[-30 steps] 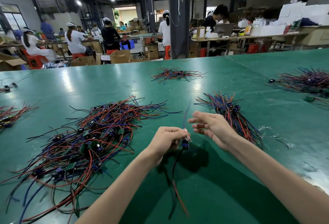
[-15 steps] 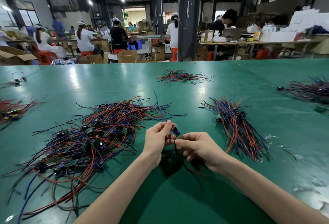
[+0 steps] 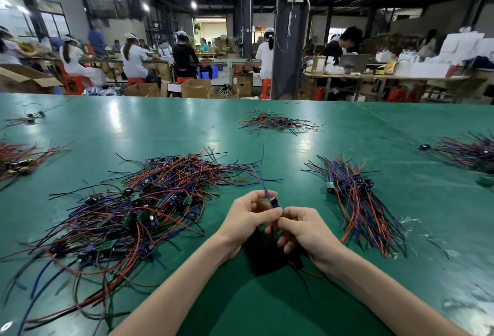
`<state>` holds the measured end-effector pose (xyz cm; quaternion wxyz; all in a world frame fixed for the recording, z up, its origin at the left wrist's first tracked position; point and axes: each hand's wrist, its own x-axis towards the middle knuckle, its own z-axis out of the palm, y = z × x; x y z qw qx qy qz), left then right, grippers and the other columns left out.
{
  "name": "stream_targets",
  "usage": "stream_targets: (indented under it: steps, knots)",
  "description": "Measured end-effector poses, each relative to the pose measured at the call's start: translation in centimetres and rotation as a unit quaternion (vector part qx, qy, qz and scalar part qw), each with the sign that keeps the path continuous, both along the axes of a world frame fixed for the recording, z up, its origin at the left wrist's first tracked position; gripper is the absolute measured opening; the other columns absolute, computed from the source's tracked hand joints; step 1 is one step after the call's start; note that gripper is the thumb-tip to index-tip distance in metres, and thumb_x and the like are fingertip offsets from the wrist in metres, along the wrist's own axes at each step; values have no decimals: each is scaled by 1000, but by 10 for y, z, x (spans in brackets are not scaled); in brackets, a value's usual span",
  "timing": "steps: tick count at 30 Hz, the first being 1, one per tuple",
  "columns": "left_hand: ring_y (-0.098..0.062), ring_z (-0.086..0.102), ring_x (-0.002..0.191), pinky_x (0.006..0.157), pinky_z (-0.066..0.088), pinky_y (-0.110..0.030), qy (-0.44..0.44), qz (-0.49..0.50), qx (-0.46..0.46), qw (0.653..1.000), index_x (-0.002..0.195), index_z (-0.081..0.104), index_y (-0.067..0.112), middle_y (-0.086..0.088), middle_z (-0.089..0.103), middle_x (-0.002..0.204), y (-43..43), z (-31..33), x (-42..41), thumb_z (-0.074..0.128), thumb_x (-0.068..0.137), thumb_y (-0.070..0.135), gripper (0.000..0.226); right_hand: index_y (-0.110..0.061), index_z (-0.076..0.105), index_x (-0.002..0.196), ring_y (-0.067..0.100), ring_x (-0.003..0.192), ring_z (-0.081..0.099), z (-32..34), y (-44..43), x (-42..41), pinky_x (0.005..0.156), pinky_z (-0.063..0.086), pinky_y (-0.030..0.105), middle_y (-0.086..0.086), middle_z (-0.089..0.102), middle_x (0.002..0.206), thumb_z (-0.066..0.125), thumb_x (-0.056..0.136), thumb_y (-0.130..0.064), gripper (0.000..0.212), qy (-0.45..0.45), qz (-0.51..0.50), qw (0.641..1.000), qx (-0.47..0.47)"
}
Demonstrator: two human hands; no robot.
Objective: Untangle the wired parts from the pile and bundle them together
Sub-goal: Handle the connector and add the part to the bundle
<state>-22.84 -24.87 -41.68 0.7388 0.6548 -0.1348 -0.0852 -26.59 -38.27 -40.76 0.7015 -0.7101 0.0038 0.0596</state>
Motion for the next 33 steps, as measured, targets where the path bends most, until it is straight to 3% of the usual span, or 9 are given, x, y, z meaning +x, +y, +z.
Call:
stream_targets:
  steps: [4, 6, 10, 13, 17, 19, 23, 28, 33]
  knots:
    - [-8, 55, 63, 66, 47, -17, -33, 17, 37, 999, 112, 60, 5, -4, 60, 74, -1, -2, 0, 69, 79, -5, 35, 3, 62, 78, 7, 29, 37, 0, -1, -2, 30, 27, 14, 5, 51, 46, 50, 86, 8, 15, 12, -2, 1000, -10]
    - [-6, 55, 61, 65, 47, -15, -50, 19, 51, 997, 113, 61, 4, -4, 60, 72, 1, -2, 1, 70, 79, -5, 36, 6, 62, 83, 7, 27, 30, -2, -3, -1, 29, 21, 14, 6, 42, 43, 50, 87, 6, 13, 23, 5, 1000, 5]
    - [-9, 56, 62, 66, 49, -17, -64, 18, 64, 996, 115, 60, 6, -6, 60, 72, 1, 0, -2, 70, 79, -3, 38, 18, 61, 94, 7, 26, 28, -3, -6, 1, 29, 20, 14, 5, 42, 39, 50, 90, 2, 20, 38, 30, 999, -6]
    - [-14, 56, 64, 68, 49, -20, -57, 21, 55, 997, 117, 59, 7, -12, 60, 77, 1, 1, -1, 68, 81, -2, 38, 17, 61, 95, 6, 27, 26, -1, -9, 1, 30, 18, 13, 9, 45, 44, 51, 91, 0, 21, 46, 59, 997, -6]
    - [-23, 60, 74, 77, 48, -31, -45, 4, 45, 998, 114, 58, 15, -23, 67, 87, 5, 3, 0, 66, 85, 2, 33, 21, 58, 99, 8, 36, 23, -1, -10, 1, 31, 16, 14, 24, 40, 78, 55, 91, -3, 26, 53, 78, 995, -11]
    - [-24, 60, 72, 75, 50, -29, -41, -16, 37, 998, 112, 57, 17, -17, 69, 82, 6, 3, 0, 67, 83, 1, 34, 19, 59, 98, 7, 35, 25, -1, -9, 1, 30, 17, 14, 22, 44, 73, 53, 91, -2, 23, 52, 80, 995, -3]
    - [-22, 58, 66, 72, 50, -27, -31, -16, 37, 999, 113, 57, 15, -6, 64, 69, 7, 1, 1, 69, 80, -3, 40, 2, 64, 82, 2, 29, 28, 1, -8, -1, 29, 19, 12, 1, 53, 48, 49, 94, 0, 20, 49, 85, 995, 17]
    - [-22, 54, 63, 71, 48, -33, -22, -7, 41, 999, 114, 56, 11, -23, 60, 78, 5, 0, 0, 66, 84, -4, 36, 2, 58, 74, 2, 30, 27, 2, -4, -3, 28, 19, 12, 9, 50, 56, 46, 96, 0, 25, 71, 69, 994, 38]
    - [-18, 56, 55, 65, 50, -29, -7, 9, 39, 999, 111, 55, 7, -19, 61, 75, 5, -2, 2, 64, 85, -4, 30, 7, 56, 81, 1, 30, 28, 2, 0, -4, 28, 20, 12, 9, 50, 56, 45, 96, 1, 19, 72, 61, 994, 52]
